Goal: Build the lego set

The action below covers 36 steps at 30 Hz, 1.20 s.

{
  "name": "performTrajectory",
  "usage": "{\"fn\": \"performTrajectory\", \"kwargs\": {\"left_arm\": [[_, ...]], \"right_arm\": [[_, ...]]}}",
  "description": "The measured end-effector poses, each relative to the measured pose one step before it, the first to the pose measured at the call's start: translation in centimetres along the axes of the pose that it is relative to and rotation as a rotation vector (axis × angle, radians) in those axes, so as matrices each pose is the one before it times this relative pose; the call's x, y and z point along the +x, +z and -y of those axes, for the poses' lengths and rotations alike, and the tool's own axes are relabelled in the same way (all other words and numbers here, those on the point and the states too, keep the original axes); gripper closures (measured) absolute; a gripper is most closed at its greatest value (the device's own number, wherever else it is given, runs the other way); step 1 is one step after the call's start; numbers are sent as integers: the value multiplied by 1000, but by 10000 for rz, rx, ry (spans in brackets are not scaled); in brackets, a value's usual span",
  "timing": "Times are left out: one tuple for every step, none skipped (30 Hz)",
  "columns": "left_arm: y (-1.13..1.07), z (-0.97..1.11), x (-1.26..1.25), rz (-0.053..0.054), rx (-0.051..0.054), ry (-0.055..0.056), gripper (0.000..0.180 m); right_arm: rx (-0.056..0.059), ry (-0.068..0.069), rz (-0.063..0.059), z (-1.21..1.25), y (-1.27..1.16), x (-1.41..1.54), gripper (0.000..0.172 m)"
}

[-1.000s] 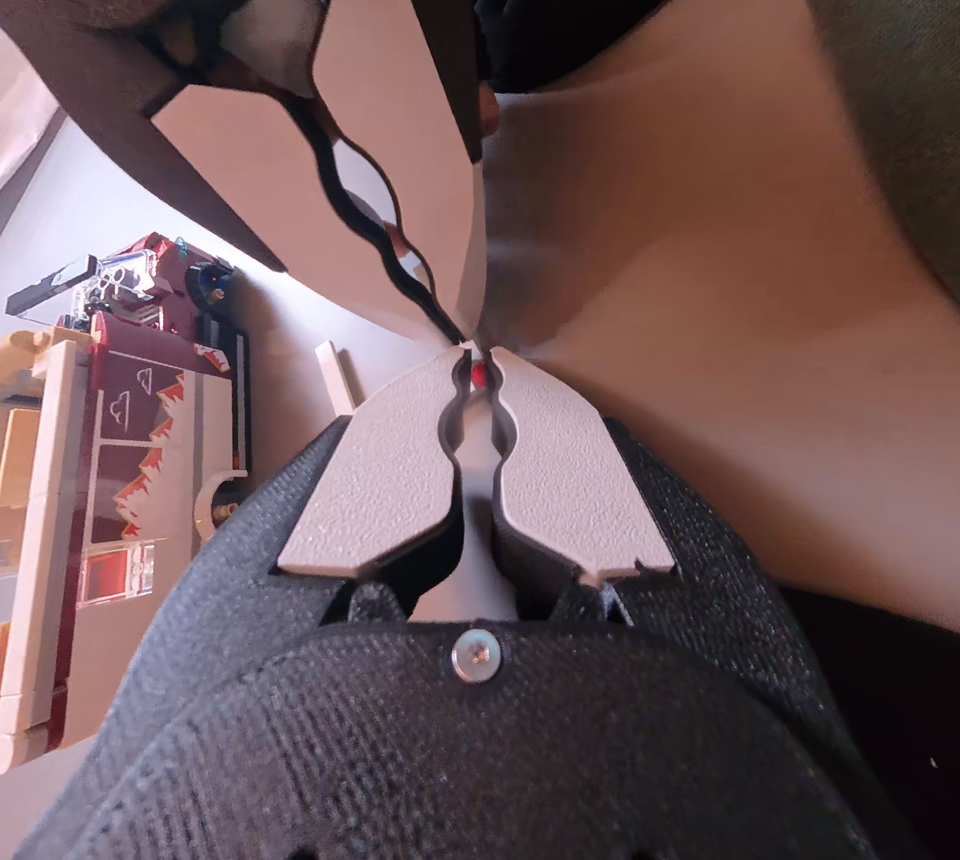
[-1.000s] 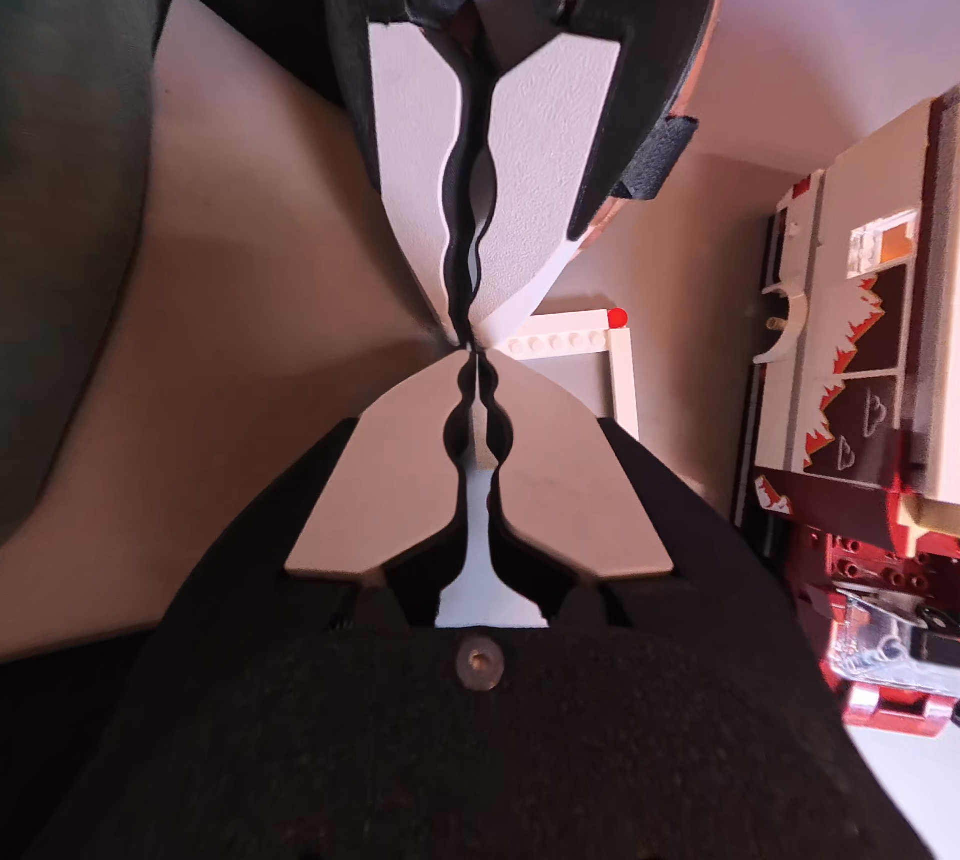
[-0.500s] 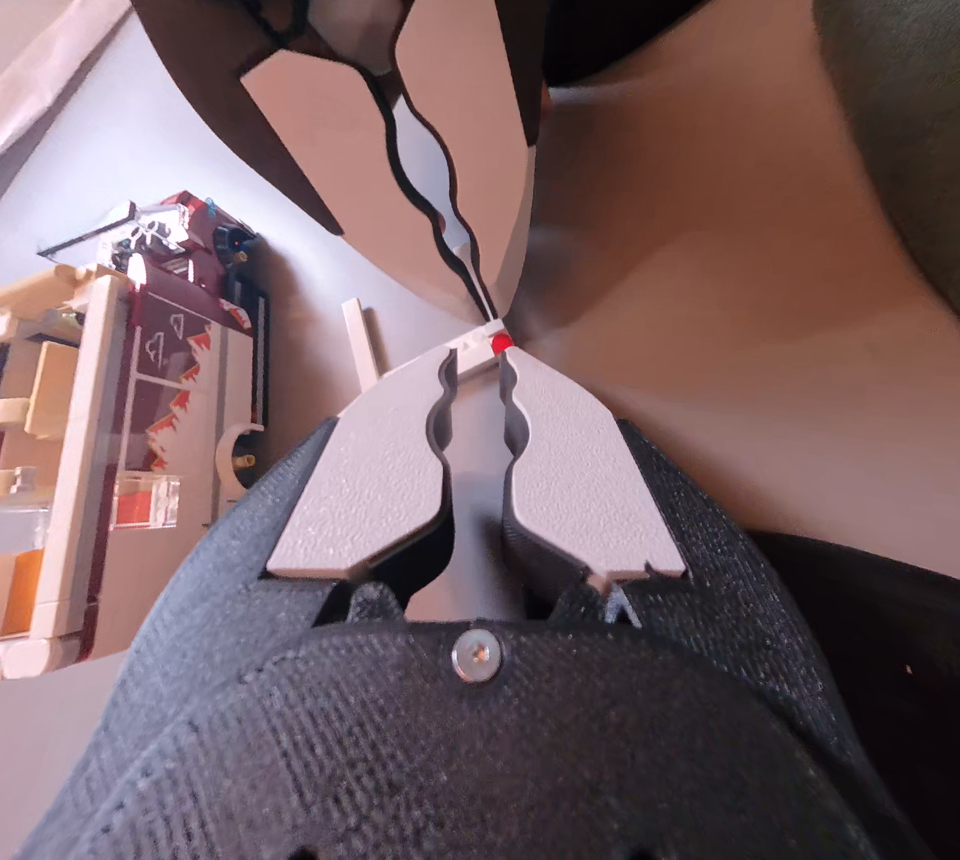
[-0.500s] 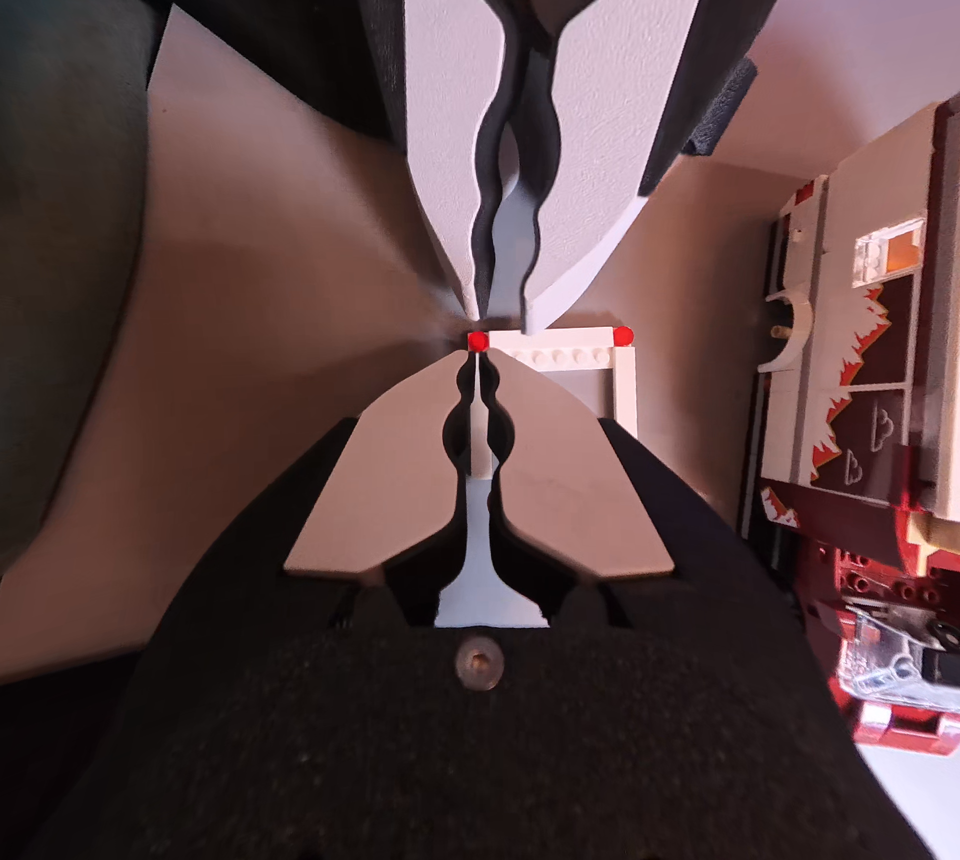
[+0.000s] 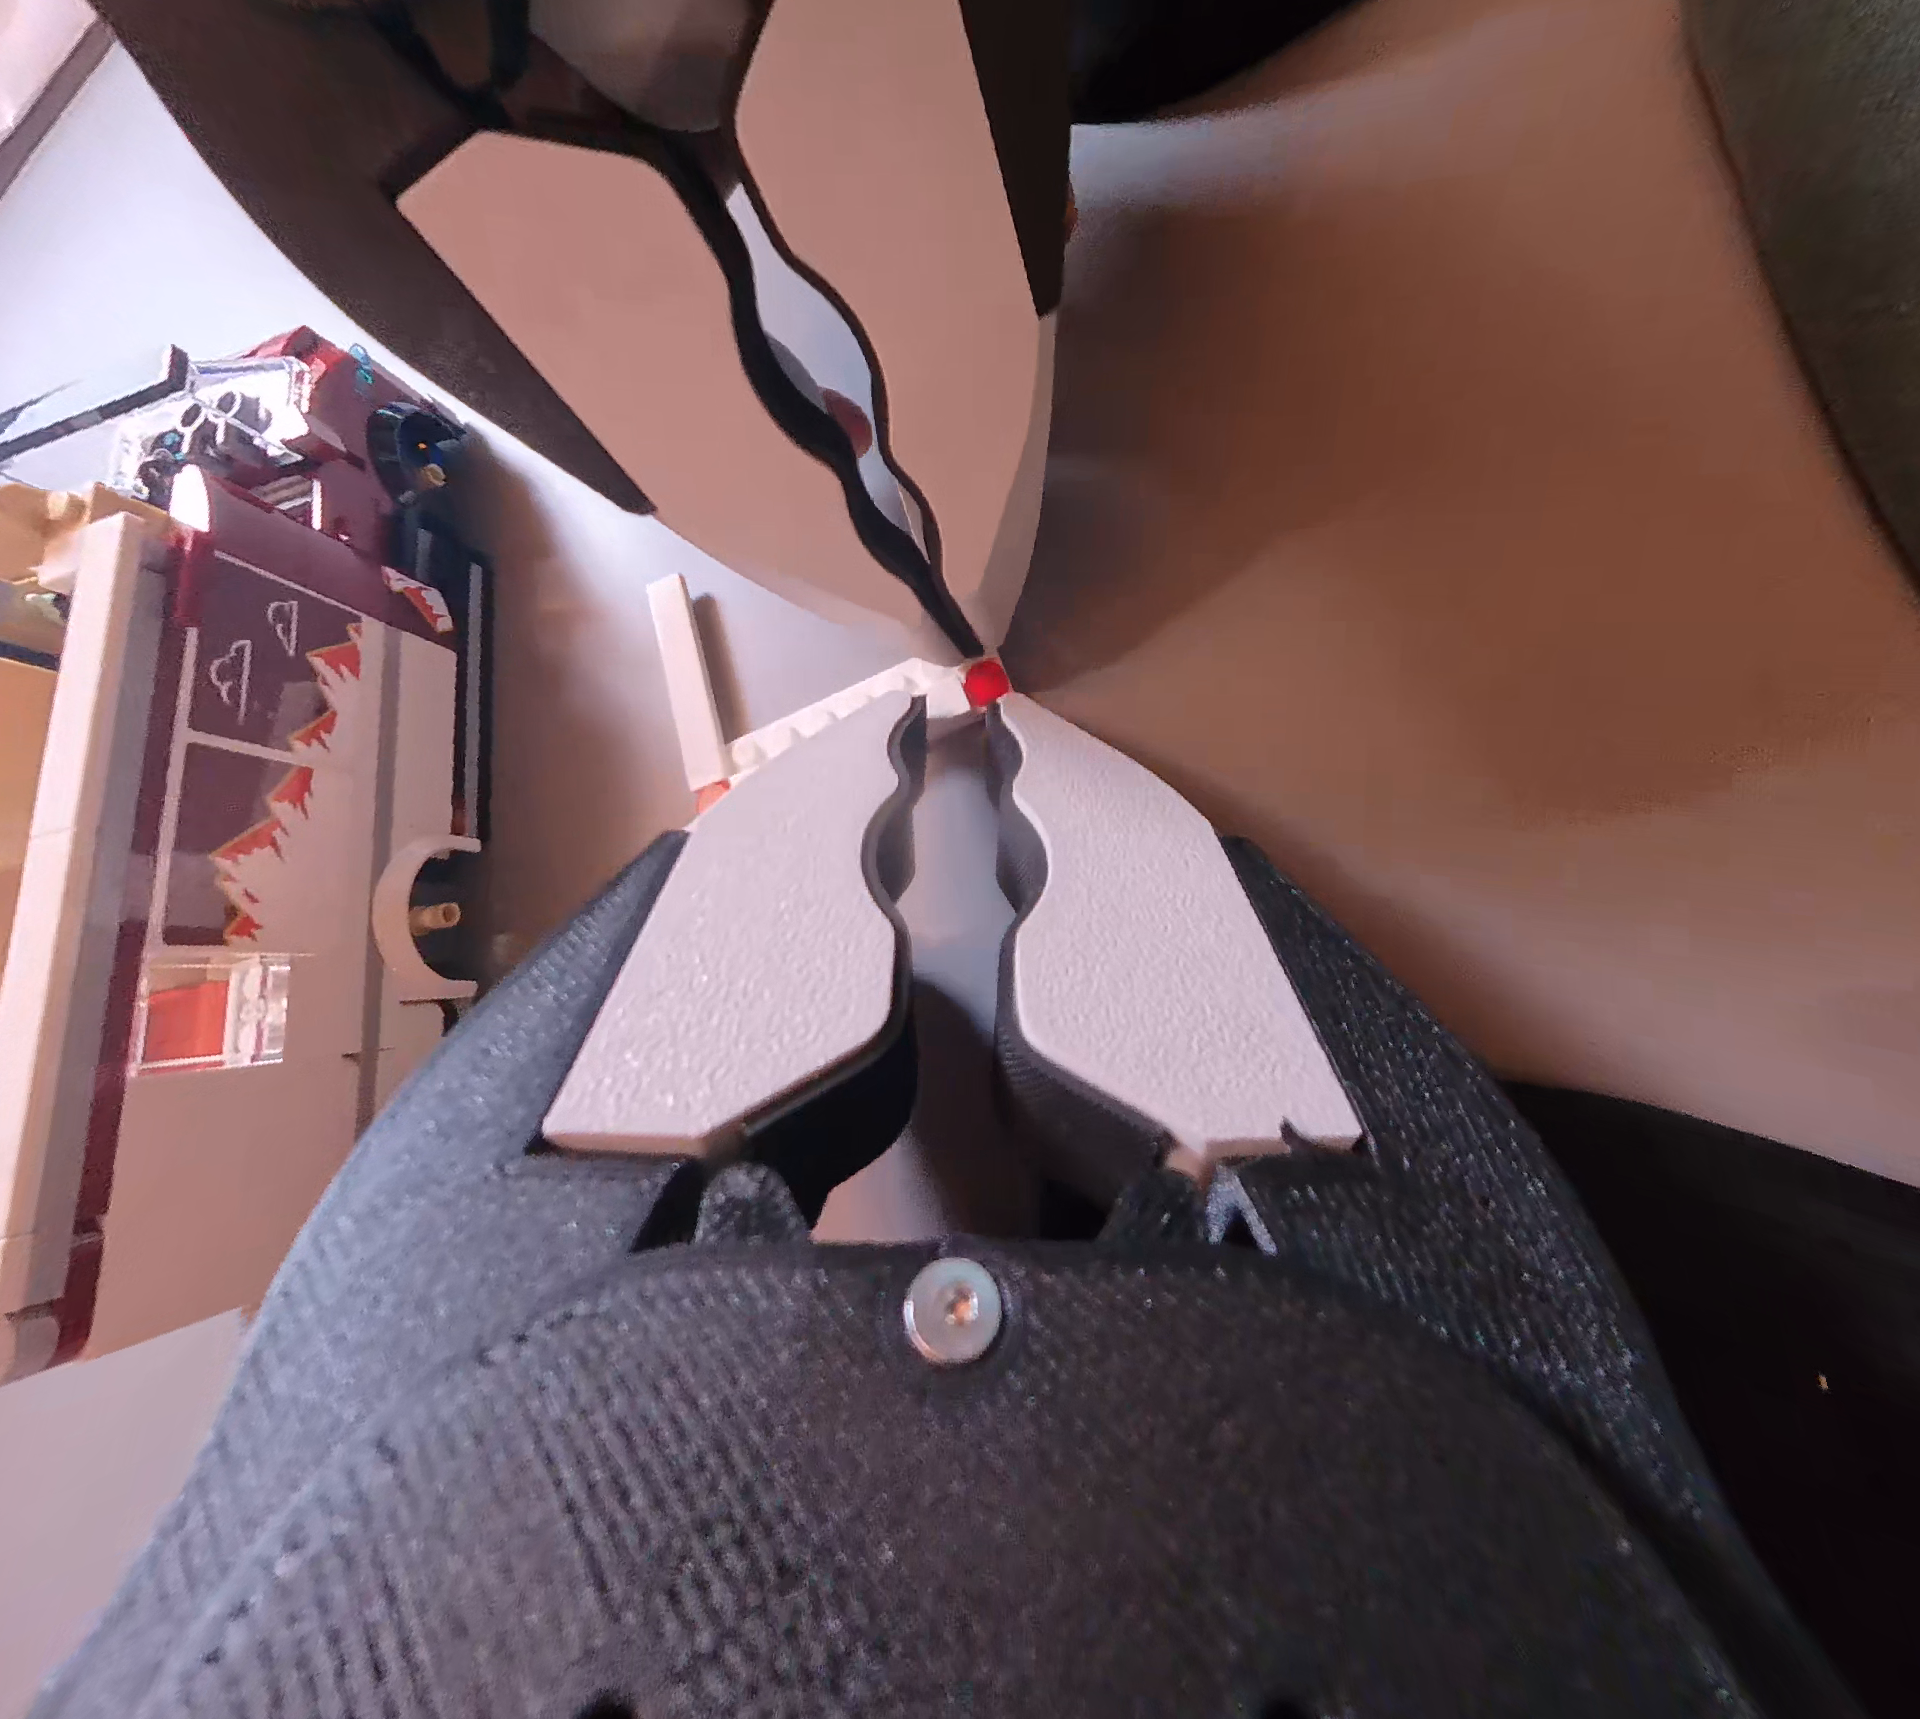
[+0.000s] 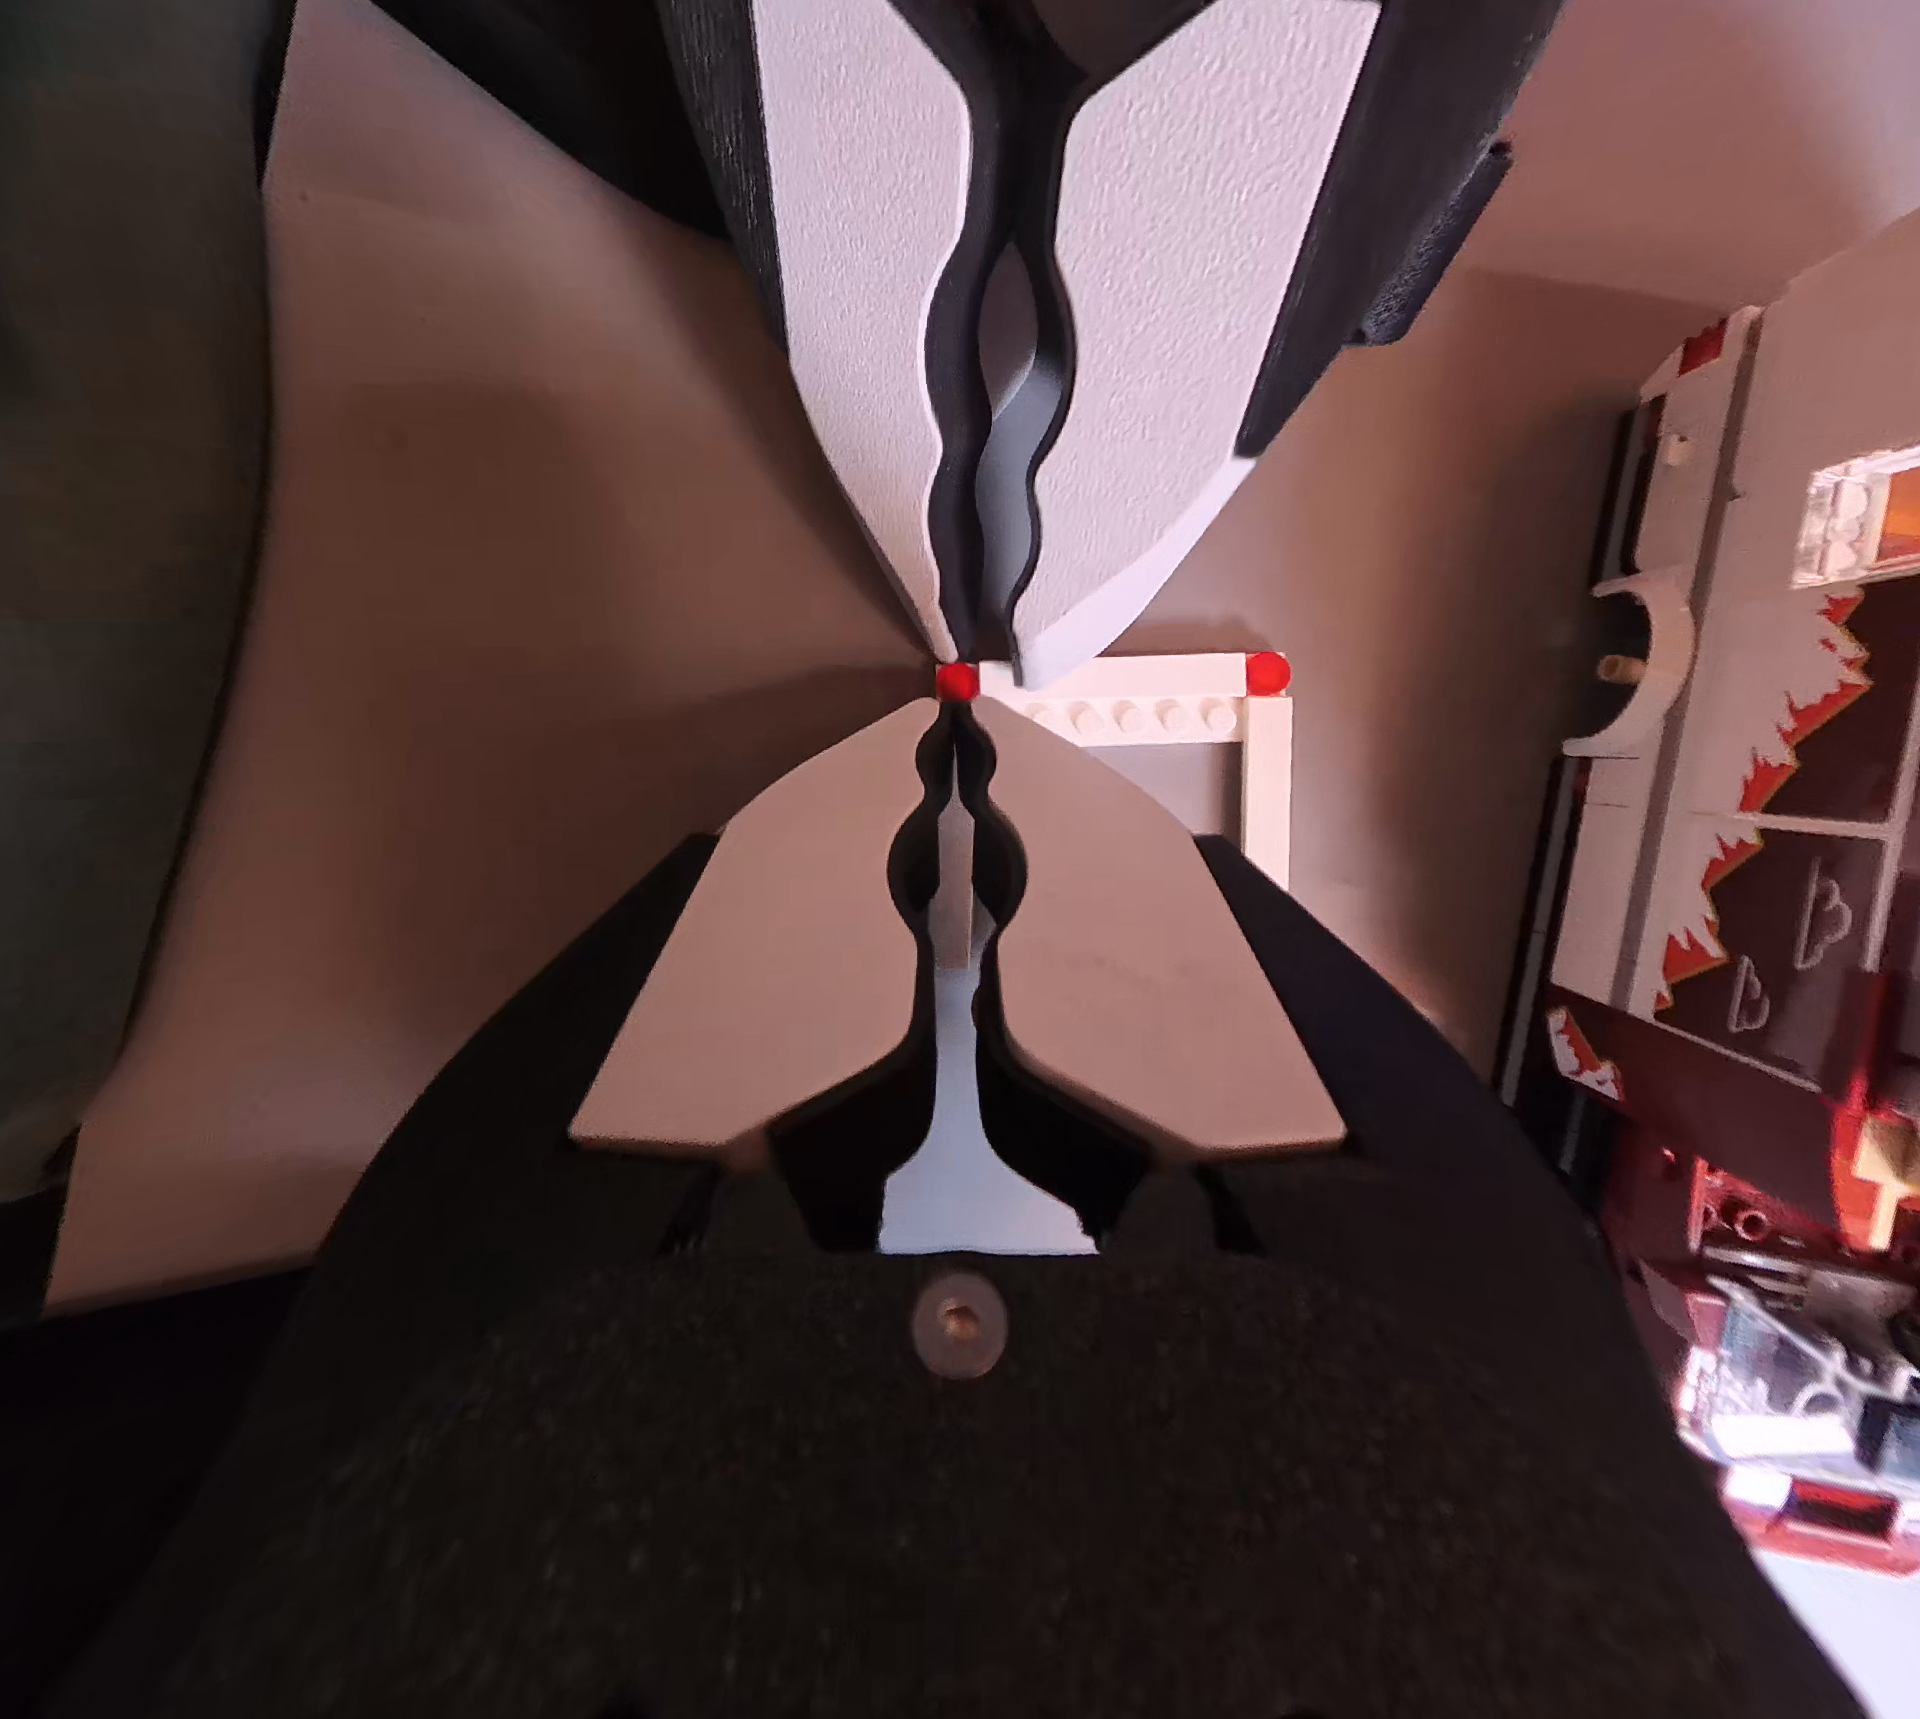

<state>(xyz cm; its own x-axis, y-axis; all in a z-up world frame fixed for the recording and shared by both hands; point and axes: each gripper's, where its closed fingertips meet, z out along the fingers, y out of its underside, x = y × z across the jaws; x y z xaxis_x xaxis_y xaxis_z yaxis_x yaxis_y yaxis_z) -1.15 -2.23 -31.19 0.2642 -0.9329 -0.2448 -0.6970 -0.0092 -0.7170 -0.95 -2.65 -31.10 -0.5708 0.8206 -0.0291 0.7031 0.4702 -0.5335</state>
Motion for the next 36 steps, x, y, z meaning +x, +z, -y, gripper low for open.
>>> {"fn": "performTrajectory", "kwargs": {"left_arm": [[0, 2, 8, -17, 12, -60, 170], [-5, 0, 17, -14, 16, -22, 170], [-17, 11, 6, -8, 13, -38, 170], [4, 4, 4, -8, 14, -25, 171], [-12, 1, 21, 0, 12, -10, 171], [-12, 10, 17, 7, 13, 11, 172], [-14, 5, 18, 10, 10, 4, 172], [-3, 12, 15, 1, 15, 0, 173], [-19, 13, 8, -4, 26, -9, 173], [0, 15, -14, 6, 33, -19, 174], [7, 3, -49, 28, 28, -20, 176], [-1, 5, 2, 1, 4, 8, 176], [-4, 1, 2, 26, -8, 56, 176], [-9, 9, 17, 36, -13, 76, 176], [-13, 8, 14, 30, -4, 70, 176], [-2, -8, 6, 10, -6, 20, 176], [-3, 6, -4, -11, 4, -8, 176], [-3, 6, 1, -12, 4, -13, 176], [-1, -3, -1, -6, 3, -5, 176], [-12, 1, 4, -9, 6, -14, 176], [4, -2, 2, -14, 9, -24, 176], [-2, 6, -4, -12, 10, -23, 176], [0, -2, 1, -5, 4, -10, 176], [0, 0, -2, 0, 0, 2, 176], [1, 2, 5, 0, 1, -7, 176], [6, 5, -2, 1, 3, -12, 176], [4, 0, -9, 1, 0, -2, 176], [0, 1, 0, 1, 1, -2, 176], [11, 15, 9, -1, 6, -6, 176], [5, 1, -6, -5, 6, -13, 176], [5, 2, 2, -9, 7, -17, 176], [-1, -2, 0, -5, 4, -8, 176], [1, 3, 3, 3, -3, 7, 176], [15, 3, -1, 6, -2, 14, 176], [5, -3, 4, 6, -2, 17, 176], [-4, 7, 3, 8, 1, 23, 176]], "right_arm": [[-40, 121, 123, 70, 61, -7, 172], [-84, 75, 132, 13, 25, -1, 172], [-122, 38, 103, -23, -6, -3, 172], [-81, -25, 66, -11, 4, -1, 172], [-31, -83, 37, 8, 7, 2, 172], [-9, -28, 27, -2, 10, -3, 172], [-6, -12, 13, -8, -4, -9, 172], [21, -21, -1, -11, 6, 2, 172], [22, -7, -3, -9, -6, 1, 172], [35, 13, 7, -8, 4, -9, 172], [47, 29, 17, 2, -6, 4, 172], [66, 25, 12, 8, 8, 2, 172], [83, -27, -18, 28, 1, 8, 172], [127, -141, -71, 51, 9, 26, 172], [135, -63, -61, 7, -17, 10, 172], [103, 75, -17, 6, -40, 29, 172], [229, 82, -10, 164, -117, 25, 172], [240, 84, 5, 197, -193, 34, 172], [151, 58, -26, 121, -220, 80, 172], [29, 3, -59, -17, -201, 111, 172], [-37, -39, -43, -98, -162, 42, 172], [-68, -41, -24, -123, -95, -16, 172], [-117, -39, 22, -170, 8, -89, 172], [-99, -51, 3, -135, 94, -91, 172], [-66, -43, 7, -55, 118, -107, 172], [-89, -30, 8, -62, 140, -88, 172], [-126, -45, -72, -126, 146, 57, 172], [-139, -52, -51, -152, 138, 64, 172], [5, 5, -3, 71, 57, 23, 172], [-67, 18, 30, -1, 30, -5, 172], [-83, -44, 17, 4, 13, -5, 172], [-93, -61, 3, -6, 8, 5, 172], [-89, -52, 1, 18, 9, -2, 172], [-75, -63, -3, 6, -1, 10, 172], [-67, -48, -7, 17, 4, 6, 172], [-45, -72, -64, 4, -17, 68, 172]]}}
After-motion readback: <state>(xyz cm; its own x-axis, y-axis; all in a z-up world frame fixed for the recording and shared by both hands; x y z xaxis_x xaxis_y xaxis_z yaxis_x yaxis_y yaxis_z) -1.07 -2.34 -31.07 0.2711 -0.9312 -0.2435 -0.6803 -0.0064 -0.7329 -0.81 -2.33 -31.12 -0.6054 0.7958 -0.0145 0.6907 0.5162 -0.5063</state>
